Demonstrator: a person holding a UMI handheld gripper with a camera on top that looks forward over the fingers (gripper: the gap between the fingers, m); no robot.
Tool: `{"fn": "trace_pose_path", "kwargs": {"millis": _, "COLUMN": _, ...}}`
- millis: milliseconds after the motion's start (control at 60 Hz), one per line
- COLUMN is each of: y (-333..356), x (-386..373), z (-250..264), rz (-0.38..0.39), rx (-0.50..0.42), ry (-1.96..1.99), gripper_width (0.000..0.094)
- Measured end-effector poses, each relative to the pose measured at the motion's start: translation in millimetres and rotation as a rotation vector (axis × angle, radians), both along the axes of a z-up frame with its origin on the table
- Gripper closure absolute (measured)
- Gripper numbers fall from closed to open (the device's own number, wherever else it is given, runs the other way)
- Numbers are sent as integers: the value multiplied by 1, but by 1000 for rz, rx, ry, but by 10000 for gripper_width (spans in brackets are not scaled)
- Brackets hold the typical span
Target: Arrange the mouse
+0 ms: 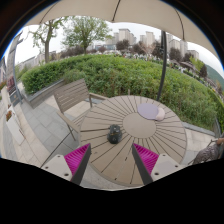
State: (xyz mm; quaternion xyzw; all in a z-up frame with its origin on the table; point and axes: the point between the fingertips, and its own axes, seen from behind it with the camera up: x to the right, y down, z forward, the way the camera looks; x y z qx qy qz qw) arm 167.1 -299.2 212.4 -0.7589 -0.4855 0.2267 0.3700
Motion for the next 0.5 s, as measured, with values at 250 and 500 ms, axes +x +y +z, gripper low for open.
{"fn": "trace_pose_path", "kwargs": {"millis": 250, "y": 35, "x": -63, "z": -68, "rz": 17, "rx": 24, "ry": 2, "gripper_width": 84}}
{"fn": "trace_pose_path", "kwargs": {"millis": 500, "y": 78, "x": -132, "z": -158, "rz": -33, "rx": 38, "ry": 8, "gripper_width": 86}}
